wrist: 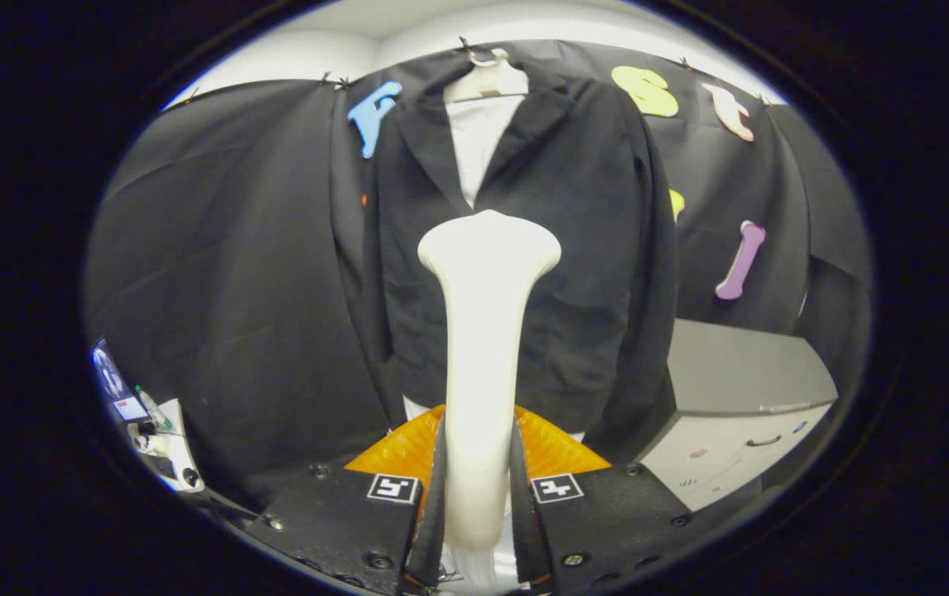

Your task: Iron the clothes twice with a garment steamer, once on the left side and once on the right side.

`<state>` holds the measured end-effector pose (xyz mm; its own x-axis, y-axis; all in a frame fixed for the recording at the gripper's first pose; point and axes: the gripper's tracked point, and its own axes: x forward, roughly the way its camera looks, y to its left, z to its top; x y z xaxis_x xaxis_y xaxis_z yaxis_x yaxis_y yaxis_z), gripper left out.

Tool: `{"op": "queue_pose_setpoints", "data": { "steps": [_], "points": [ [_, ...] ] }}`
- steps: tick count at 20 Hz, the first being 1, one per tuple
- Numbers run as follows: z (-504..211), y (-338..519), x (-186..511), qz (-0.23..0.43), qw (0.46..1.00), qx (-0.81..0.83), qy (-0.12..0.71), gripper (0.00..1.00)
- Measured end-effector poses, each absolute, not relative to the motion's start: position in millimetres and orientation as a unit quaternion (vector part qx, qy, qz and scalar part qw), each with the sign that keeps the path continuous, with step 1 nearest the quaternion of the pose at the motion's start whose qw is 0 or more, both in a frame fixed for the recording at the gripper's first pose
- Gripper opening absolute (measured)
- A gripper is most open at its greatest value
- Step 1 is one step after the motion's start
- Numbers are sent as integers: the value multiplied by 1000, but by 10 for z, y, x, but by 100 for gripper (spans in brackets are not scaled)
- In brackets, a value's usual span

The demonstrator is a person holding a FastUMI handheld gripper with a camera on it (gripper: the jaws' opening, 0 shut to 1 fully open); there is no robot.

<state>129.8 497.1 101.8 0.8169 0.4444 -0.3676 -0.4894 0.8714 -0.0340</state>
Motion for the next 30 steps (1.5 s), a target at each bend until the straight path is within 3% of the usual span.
{"op": "queue_pose_setpoints", "data": {
  "steps": [8,15,19,30],
  "points": [
    [1977,5815,1186,287,951,-62,100,36],
    [2387,6769,1576,299,949,-68,73,36],
    [2404,7084,1885,293,950,-73,79,36],
    [1909,6852,2099,281,947,-86,129,36]
  ]
}}
